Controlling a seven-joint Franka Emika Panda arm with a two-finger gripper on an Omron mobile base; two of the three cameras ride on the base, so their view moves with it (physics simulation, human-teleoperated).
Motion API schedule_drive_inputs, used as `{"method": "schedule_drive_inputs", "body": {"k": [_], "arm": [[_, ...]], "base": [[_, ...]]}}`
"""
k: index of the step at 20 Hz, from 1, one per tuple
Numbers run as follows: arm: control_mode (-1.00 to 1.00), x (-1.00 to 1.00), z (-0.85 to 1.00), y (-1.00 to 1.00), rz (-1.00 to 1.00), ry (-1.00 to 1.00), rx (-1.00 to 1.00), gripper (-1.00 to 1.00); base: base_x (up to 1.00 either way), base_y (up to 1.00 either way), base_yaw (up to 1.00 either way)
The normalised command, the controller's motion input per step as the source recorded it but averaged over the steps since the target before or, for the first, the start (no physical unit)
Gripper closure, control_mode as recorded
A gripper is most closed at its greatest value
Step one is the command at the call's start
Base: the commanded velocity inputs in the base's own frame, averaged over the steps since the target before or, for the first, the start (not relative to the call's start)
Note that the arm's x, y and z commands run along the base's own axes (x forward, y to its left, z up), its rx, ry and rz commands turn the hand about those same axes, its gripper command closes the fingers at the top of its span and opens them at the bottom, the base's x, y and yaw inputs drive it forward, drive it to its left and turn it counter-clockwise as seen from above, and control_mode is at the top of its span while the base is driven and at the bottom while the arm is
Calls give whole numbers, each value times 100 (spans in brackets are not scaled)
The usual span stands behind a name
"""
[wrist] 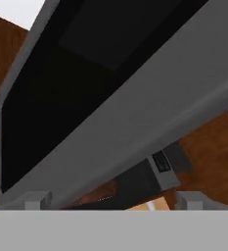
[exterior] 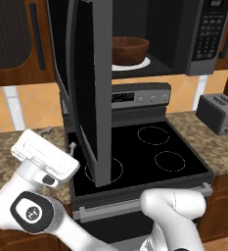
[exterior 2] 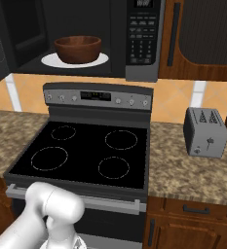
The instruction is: Pick the onion from the sink and place it in the bowl. Then pick the bowl and place it in the microwave. Then close the microwave door and press the start button.
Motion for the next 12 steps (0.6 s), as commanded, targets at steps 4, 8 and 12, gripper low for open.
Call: {"method": "schedule_drive_inputs", "body": {"k": [4,8,12], "arm": [[-100,-18,51,-30,-9,-4,25,-100],[-100,-40,29,-55,-7,-8,25,-100],[-100,-51,18,-80,-1,-13,26,-100]], "base": [[0,0,0],[0,0,0],[0,0,0]]}}
